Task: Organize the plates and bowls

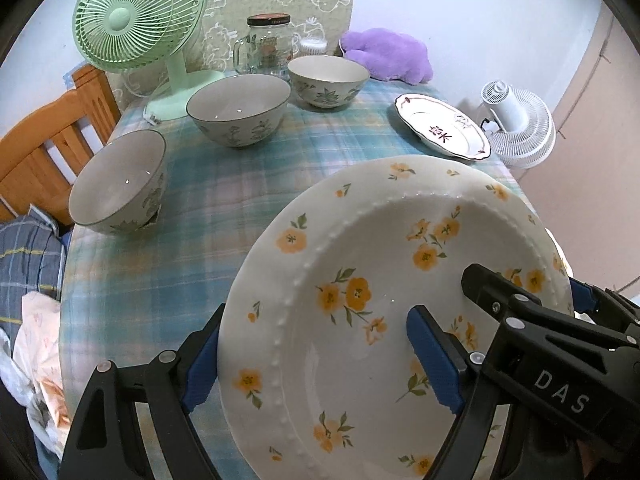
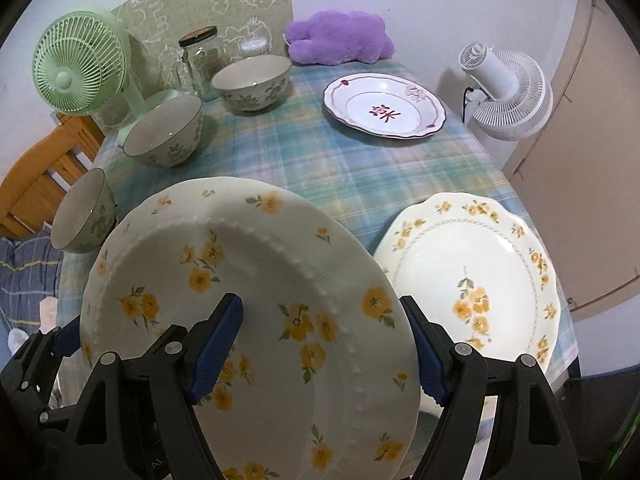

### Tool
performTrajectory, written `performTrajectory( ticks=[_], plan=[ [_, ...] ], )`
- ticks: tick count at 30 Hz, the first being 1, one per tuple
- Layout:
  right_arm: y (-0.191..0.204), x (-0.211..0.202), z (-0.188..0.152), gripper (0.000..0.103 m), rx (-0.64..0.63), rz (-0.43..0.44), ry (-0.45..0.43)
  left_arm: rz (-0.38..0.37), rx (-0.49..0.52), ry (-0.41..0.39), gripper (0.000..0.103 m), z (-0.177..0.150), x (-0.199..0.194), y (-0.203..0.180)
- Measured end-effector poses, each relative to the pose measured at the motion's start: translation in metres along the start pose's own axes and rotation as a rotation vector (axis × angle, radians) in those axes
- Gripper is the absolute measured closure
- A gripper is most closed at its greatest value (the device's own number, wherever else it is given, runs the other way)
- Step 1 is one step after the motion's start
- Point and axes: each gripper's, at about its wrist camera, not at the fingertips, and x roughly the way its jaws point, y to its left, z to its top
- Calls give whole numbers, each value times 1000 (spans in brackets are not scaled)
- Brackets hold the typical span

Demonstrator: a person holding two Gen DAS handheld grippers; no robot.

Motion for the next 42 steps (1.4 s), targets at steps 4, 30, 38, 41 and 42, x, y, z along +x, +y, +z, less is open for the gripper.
performTrajectory(
  ticks=[4, 30, 38, 41, 42],
  plan=[
    [-22, -3, 5, 23, -36, 12, -2, 7, -31, -2, 17, 1, 0, -23],
    [-186, 13, 29, 23, -34, 0, 13, -19, -42, 28, 17, 12, 43, -175],
    [-221, 26, 31, 23, -11, -18, 33, -36, -27, 59, 17, 13, 63, -208],
    [-233, 29, 31, 23, -2, -28, 39, -47, -20, 69, 17, 13, 69, -217],
    [-237, 31, 31, 23, 1, -33, 41, -50, -19, 74, 17, 13, 71, -220]
  ],
)
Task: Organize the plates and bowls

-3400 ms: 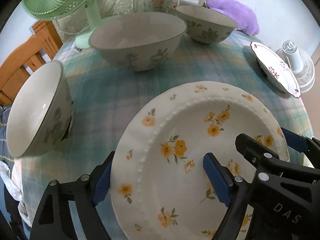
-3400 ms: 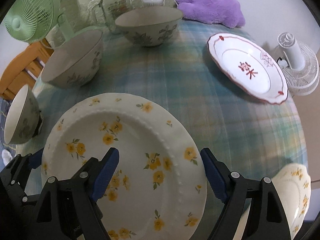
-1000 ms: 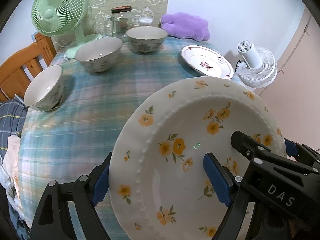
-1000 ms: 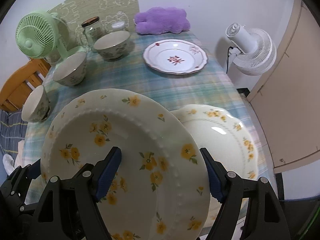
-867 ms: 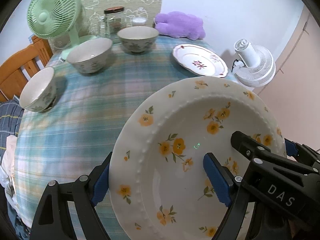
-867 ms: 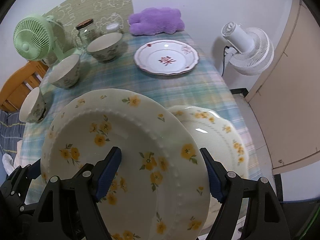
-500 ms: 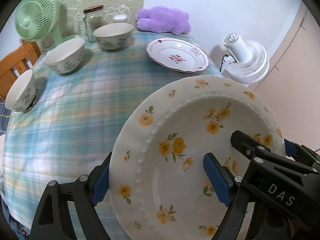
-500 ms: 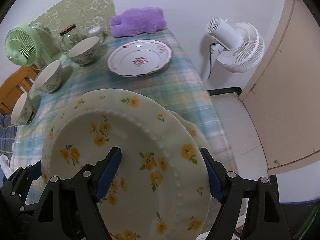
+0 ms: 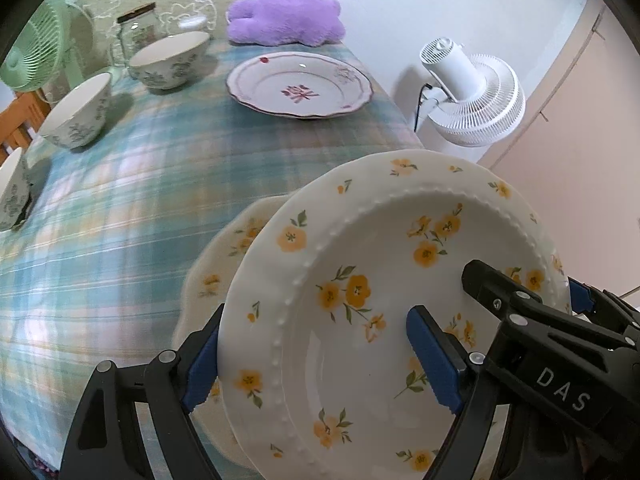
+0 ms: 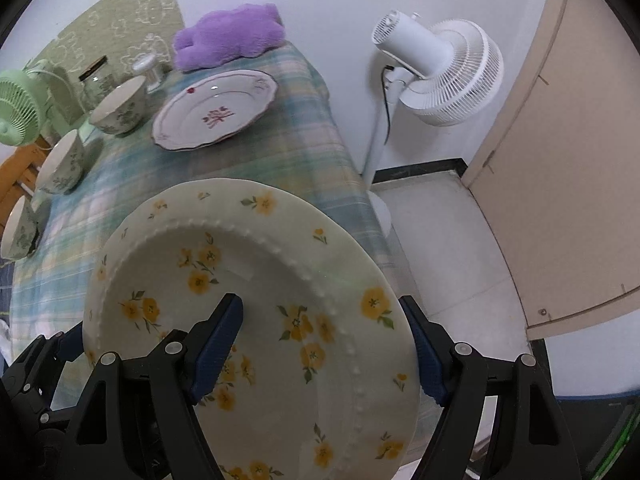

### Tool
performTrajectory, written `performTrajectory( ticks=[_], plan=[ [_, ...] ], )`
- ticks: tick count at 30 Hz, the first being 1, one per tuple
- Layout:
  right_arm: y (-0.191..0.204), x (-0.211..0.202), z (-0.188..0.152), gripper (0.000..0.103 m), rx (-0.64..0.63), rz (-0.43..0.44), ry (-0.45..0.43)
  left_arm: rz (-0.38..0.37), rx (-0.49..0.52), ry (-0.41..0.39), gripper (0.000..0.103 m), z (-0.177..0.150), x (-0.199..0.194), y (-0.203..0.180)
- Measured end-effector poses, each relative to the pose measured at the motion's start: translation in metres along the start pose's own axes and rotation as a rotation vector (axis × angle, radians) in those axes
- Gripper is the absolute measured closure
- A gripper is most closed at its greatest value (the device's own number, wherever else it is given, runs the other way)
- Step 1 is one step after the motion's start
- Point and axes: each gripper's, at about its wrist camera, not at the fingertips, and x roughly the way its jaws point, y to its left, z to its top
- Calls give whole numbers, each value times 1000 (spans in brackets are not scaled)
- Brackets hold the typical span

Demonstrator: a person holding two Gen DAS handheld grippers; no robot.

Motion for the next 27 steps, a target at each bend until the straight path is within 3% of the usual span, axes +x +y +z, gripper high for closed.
performTrajectory(
  ticks=[21, 27],
  plan=[
    [-16, 23, 3, 30, -38, -11, 35, 9, -65, 48, 15, -1, 33, -8],
    [-12, 26, 5, 40, -52, -11, 41, 55, -83, 49, 15, -2, 37, -4]
  ],
)
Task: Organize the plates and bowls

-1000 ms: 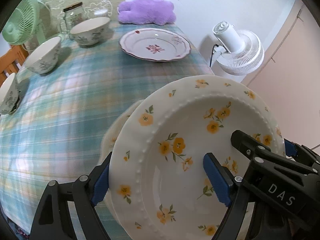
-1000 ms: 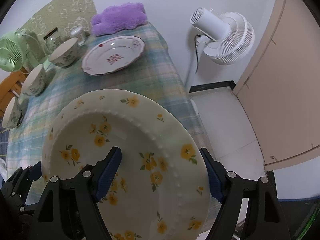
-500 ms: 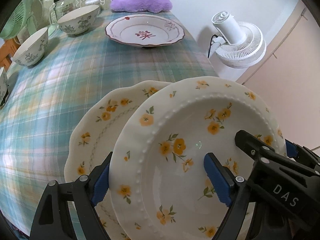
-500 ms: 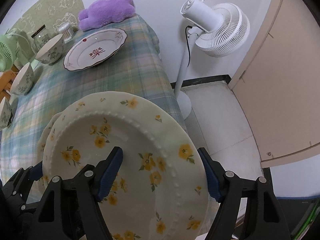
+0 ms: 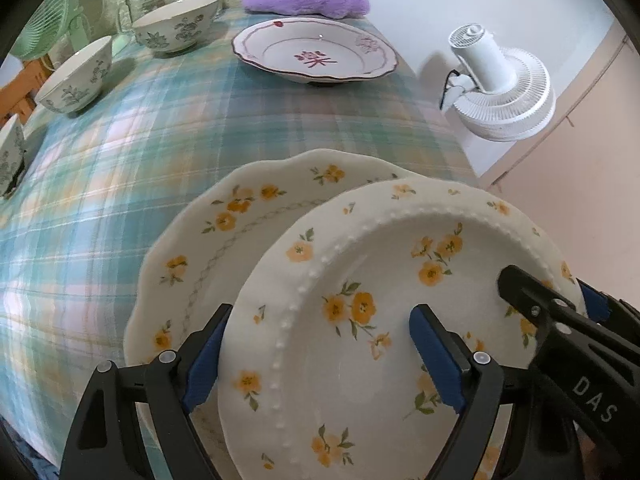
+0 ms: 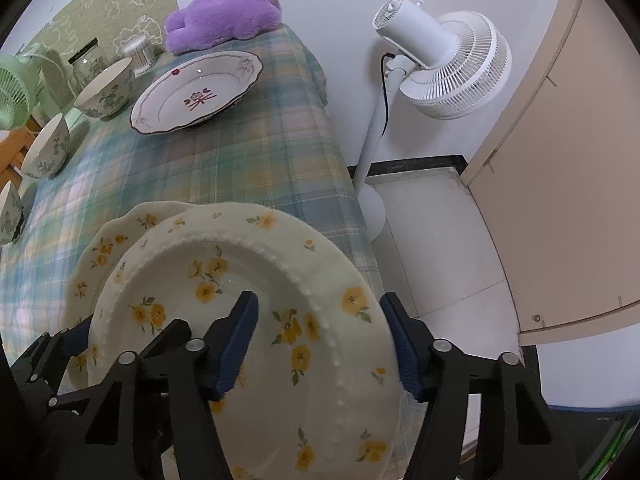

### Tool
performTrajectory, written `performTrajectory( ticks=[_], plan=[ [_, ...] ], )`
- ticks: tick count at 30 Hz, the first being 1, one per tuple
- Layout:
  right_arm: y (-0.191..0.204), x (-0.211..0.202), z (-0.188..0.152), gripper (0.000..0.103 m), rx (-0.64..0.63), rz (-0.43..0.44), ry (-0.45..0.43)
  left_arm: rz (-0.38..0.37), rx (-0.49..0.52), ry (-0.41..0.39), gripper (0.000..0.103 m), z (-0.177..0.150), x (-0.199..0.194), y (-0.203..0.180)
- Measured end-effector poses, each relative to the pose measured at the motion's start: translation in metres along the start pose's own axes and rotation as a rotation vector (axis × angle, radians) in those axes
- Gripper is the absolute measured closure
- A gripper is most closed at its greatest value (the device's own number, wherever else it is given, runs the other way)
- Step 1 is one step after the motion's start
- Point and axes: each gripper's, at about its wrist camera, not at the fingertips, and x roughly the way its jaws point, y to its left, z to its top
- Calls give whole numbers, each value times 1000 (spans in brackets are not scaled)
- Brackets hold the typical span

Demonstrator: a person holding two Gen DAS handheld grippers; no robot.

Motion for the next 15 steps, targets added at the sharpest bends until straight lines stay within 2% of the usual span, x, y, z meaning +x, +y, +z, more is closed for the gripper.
performTrajectory(
  ticks=[5, 9, 15],
  plan=[
    [1, -1, 0, 43, 2, -12, 0, 19, 8, -5, 15, -1, 0, -2],
    [3, -2, -2, 46, -10, -14, -4, 79, 67, -28, 16, 0, -3, -12],
    [-2, -6, -6, 47, 2, -22, 5, 82, 82, -23, 16, 0, -8, -7]
  ],
)
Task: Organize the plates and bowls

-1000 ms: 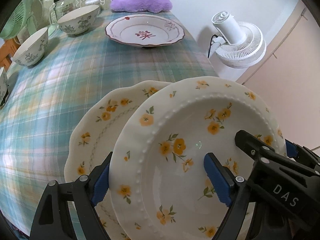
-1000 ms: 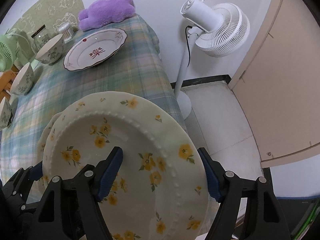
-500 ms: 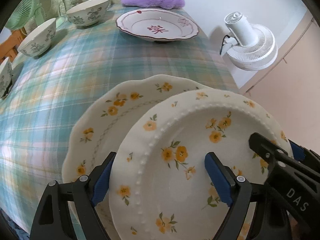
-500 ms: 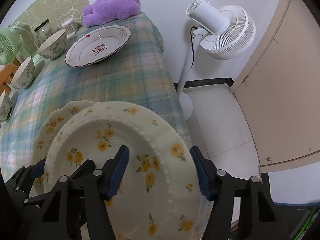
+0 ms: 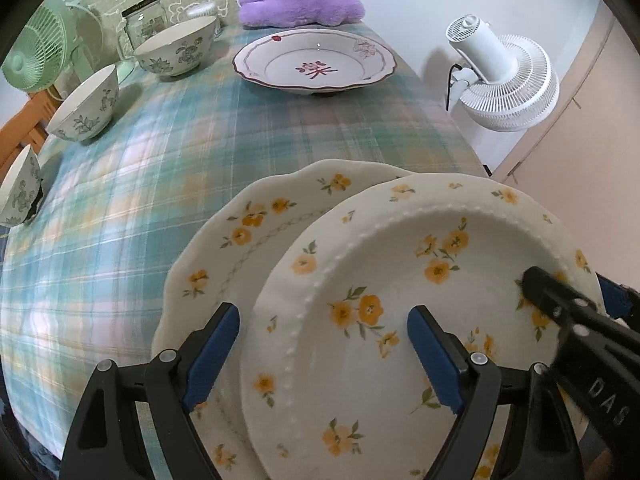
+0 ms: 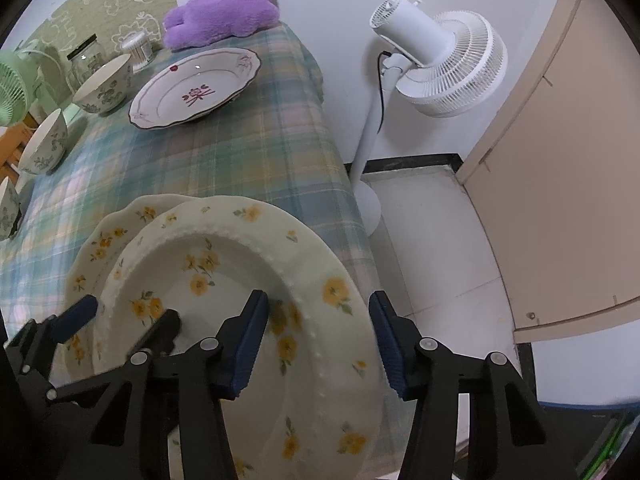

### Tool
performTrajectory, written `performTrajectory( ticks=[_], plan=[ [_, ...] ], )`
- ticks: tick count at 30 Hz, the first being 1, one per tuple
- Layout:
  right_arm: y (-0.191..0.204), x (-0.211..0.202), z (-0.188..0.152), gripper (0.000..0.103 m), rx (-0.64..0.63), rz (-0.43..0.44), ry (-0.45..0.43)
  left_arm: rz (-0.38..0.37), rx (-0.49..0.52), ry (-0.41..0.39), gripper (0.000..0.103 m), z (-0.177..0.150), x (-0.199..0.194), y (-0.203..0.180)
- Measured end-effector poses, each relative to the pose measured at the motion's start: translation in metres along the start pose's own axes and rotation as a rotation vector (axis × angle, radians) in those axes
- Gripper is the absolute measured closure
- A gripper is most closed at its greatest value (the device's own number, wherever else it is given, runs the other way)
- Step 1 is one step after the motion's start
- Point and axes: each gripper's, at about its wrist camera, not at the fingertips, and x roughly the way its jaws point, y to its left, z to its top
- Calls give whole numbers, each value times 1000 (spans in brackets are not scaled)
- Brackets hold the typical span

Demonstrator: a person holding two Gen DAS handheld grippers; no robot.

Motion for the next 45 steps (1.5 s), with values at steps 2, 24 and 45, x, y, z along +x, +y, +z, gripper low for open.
performTrajectory(
  ticks=[2, 24, 45],
  plan=[
    [-5, -6, -1, 54, 4, -1, -10, 2, 15, -3, 16, -1, -4, 0],
    [22, 7, 0, 56, -82, -58, -5, -1, -6, 0, 16, -6, -14, 22],
    [45, 25, 4, 51, -120, -8, 19, 60, -64, 17, 16, -11, -17, 40]
  ],
)
